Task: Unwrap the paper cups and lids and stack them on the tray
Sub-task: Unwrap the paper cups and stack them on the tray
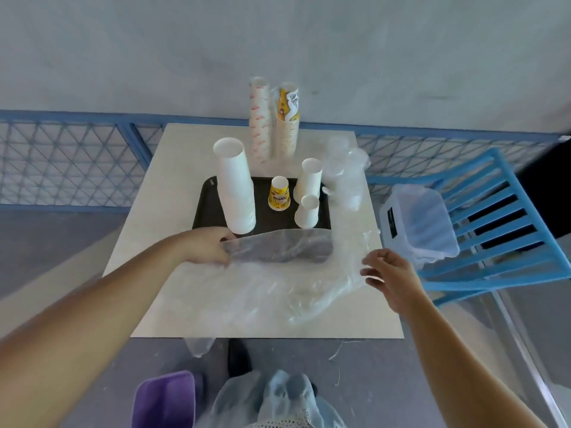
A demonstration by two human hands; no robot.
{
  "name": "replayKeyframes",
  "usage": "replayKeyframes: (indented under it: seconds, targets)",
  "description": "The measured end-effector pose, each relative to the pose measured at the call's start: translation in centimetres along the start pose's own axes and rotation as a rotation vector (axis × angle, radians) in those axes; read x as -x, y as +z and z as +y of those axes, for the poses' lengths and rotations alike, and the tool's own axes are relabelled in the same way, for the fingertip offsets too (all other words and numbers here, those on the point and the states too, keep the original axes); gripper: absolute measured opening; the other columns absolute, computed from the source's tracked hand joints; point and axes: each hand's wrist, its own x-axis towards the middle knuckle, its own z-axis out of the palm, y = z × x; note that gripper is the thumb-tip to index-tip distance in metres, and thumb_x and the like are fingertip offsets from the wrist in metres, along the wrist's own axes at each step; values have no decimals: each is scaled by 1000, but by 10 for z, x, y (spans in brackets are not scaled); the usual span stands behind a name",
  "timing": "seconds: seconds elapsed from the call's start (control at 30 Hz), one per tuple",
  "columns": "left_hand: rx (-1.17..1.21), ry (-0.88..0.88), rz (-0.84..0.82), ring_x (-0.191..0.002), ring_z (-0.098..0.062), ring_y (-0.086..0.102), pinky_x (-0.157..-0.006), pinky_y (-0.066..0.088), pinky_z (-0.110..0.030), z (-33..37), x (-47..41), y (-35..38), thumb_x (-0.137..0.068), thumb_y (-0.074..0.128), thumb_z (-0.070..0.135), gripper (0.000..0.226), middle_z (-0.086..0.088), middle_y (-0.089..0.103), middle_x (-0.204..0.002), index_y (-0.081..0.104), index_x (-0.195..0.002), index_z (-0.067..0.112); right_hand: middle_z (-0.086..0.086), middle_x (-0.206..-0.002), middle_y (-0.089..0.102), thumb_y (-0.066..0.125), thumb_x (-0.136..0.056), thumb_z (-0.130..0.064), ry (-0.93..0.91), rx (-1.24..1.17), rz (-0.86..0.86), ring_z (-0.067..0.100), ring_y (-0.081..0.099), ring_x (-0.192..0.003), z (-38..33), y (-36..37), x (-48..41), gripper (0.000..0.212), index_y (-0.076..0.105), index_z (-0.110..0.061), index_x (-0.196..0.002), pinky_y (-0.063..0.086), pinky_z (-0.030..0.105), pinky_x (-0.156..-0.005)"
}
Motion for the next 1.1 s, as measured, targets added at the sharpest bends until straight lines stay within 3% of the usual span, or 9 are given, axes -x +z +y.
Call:
replayKeyframes:
  seconds: [0.1, 0.2, 0.33, 0.4, 0.53, 0.67, 0.8, 1.0, 1.1]
  targets:
    - [-39, -44, 102, -89, -17, 65, -71, 50, -31, -15, -18, 24, -90, 67, 22, 34, 4, 68, -104, 57, -121, 32, 11, -92, 71, 75, -92, -10, 29, 190, 72, 25, 71, -82, 43, 9, -6, 5, 70, -9, -90, 59, 36, -73]
    - [-305, -76, 233, -109, -24, 61, -96, 44, -41, -28, -34, 48, -93, 57, 22, 44, 6, 65, -119, 50, -135, 35, 6, -88, 74, 79, -89, -17, 48, 352, 120, 25, 72, -81, 73, 20, -10, 10, 72, -10, -87, 61, 37, -71]
    - [-491, 57, 588, -120, -37, 52, -107, 41, -52, -31, -40, 96, -83, 71, 19, 60, -11, 53, -131, 55, -140, 23, 2, -83, 72, 77, -90, -25, 34, 527, 117, 24, 67, -75, 92, 30, -16, 12, 72, -14, -87, 54, 37, -67]
    - [-470, 161, 695, -120, -40, 51, -102, 46, -54, -24, -38, 121, -75, 77, 17, 60, -17, 50, -132, 61, -133, 17, 1, -101, 67, 74, -91, -29, 20, 602, 134, 24, 63, -84, 95, 36, -17, 15, 70, -15, -94, 52, 37, -74]
    - [-404, 327, 639, -120, -39, 50, -99, 49, -50, -3, -42, 163, -78, 76, 23, 60, -16, 44, -139, 56, -134, 17, 10, -128, 45, 76, -85, -29, -341, 1011, 353, 34, 45, -111, 105, 44, -18, 36, 63, -17, -116, 45, 46, -93]
    - [-413, 375, 540, -143, -39, 38, -116, 39, -54, 19, -62, 195, -93, 64, 46, 69, -16, 31, -160, 41, -153, 22, 15, -138, 48, 74, -87, -21, -783, 1197, 173, 36, 48, -128, 115, 62, -26, 44, 61, -14, -129, 49, 50, -103]
    - [-495, 336, 425, -158, -38, 12, -127, 17, -58, 31, -83, 220, -98, 46, 63, 79, -12, 5, -173, 18, -164, 29, 13, -154, 42, 68, -91, -22, -768, 1371, -39, 36, 37, -145, 127, 87, -42, 57, 50, -18, -145, 38, 54, -116]
    - [-543, 383, 379, -160, -38, 8, -126, 16, -60, 11, -98, 241, -104, 29, 65, 73, -13, 0, -175, 17, -166, 30, 11, -167, 26, 63, -96, -36, -597, 1487, -128, 43, 33, -146, 148, 91, -55, 60, 44, -25, -152, 41, 56, -112]
    - [-534, 350, 361, -161, -36, 0, -126, 11, -63, -3, -95, 241, -104, 13, 73, 73, -9, -7, -175, 4, -167, 37, 8, -172, 16, 48, -104, -41, -576, 1478, -159, 41, 25, -153, 159, 85, -52, 61, 31, -31, -161, 29, 57, -122]
